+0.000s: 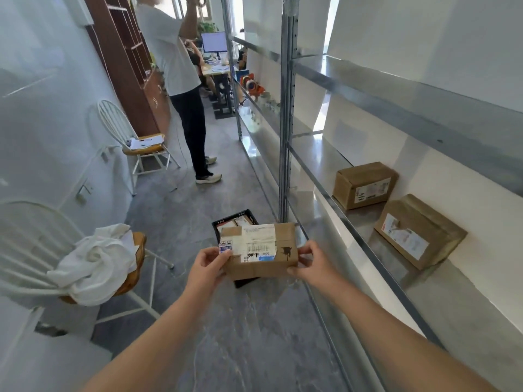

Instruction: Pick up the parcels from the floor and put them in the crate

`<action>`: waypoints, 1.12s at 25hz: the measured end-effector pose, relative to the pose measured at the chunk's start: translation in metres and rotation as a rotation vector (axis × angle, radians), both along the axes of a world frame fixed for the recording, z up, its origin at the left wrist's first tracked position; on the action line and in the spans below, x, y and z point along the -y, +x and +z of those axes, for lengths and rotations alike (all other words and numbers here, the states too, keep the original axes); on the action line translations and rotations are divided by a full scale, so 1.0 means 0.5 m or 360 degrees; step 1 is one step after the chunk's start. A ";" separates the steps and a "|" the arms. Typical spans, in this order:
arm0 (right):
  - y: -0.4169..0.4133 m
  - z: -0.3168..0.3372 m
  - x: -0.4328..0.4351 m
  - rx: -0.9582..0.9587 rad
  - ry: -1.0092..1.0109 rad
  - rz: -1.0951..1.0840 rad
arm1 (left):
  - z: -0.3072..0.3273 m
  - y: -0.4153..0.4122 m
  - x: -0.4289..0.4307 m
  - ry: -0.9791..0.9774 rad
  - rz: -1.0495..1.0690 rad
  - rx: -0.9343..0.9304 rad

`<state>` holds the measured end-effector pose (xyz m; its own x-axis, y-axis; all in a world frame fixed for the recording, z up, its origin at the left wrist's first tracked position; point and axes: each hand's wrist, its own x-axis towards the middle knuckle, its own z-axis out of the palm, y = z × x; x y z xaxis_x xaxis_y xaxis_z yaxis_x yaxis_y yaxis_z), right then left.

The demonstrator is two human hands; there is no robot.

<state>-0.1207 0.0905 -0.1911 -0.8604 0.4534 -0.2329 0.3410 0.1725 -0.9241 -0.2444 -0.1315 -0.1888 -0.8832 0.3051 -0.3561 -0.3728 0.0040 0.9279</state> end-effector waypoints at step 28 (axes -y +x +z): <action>-0.767 -0.032 0.052 0.0197 -0.0150 0.0180 | -0.168 -0.676 -0.046 -0.0090 -0.0474 0.0509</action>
